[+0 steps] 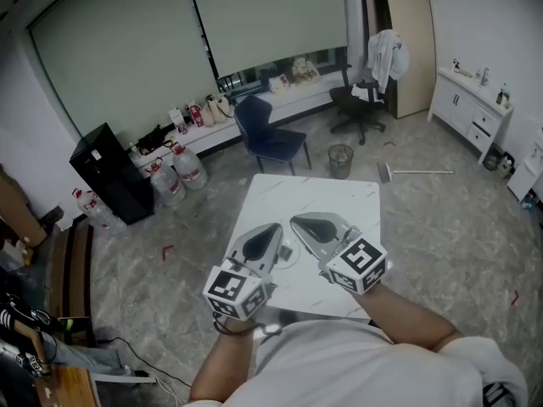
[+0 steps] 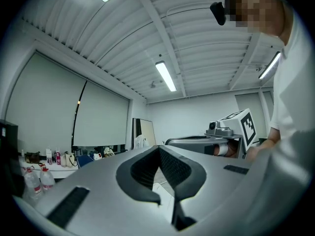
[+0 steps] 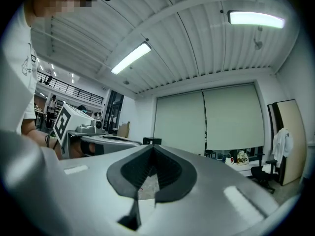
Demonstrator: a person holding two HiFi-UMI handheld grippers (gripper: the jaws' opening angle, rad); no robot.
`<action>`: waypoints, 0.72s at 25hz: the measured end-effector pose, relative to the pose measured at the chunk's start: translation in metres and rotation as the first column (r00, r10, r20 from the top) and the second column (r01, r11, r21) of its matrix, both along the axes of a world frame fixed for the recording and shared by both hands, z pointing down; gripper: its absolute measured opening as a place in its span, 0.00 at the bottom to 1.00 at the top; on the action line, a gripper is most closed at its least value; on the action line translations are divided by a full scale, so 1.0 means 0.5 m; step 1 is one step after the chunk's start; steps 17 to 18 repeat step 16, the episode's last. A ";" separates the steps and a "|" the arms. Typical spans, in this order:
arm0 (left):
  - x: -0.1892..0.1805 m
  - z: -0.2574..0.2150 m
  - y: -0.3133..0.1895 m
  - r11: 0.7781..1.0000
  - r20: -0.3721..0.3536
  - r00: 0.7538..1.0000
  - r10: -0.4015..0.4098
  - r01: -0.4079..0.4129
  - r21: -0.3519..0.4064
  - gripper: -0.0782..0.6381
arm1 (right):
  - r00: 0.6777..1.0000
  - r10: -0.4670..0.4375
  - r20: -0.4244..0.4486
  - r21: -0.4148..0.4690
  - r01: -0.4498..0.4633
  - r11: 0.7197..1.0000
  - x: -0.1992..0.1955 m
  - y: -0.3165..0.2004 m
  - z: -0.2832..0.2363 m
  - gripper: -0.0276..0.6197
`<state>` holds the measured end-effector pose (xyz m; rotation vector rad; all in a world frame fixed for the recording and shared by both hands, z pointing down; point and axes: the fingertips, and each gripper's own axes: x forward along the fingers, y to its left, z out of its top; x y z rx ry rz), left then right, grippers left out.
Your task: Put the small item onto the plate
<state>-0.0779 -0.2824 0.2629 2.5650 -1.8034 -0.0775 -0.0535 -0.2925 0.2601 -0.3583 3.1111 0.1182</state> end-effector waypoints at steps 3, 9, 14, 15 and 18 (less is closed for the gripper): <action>0.000 -0.004 0.001 1.000 0.003 1.000 0.005 -0.005 0.000 0.12 | 1.000 0.007 0.000 0.004 -0.007 1.000 0.000 0.003 -0.003 0.05; 0.000 0.000 -0.001 1.000 0.013 1.000 0.014 -0.014 -0.017 0.12 | 1.000 0.008 0.011 -0.026 -0.007 1.000 0.000 0.002 -0.002 0.05; -0.013 0.002 -0.011 1.000 0.016 1.000 0.008 -0.008 -0.012 0.12 | 1.000 0.014 0.018 -0.022 -0.013 1.000 -0.008 -0.009 0.002 0.05; -0.015 0.001 -0.014 1.000 0.017 1.000 0.006 -0.006 -0.010 0.12 | 1.000 0.015 0.020 -0.022 -0.014 1.000 -0.008 -0.014 0.003 0.05; -0.017 0.000 -0.018 1.000 0.017 1.000 0.004 -0.004 -0.008 0.12 | 1.000 0.016 0.021 -0.023 -0.016 1.000 -0.009 -0.018 0.003 0.05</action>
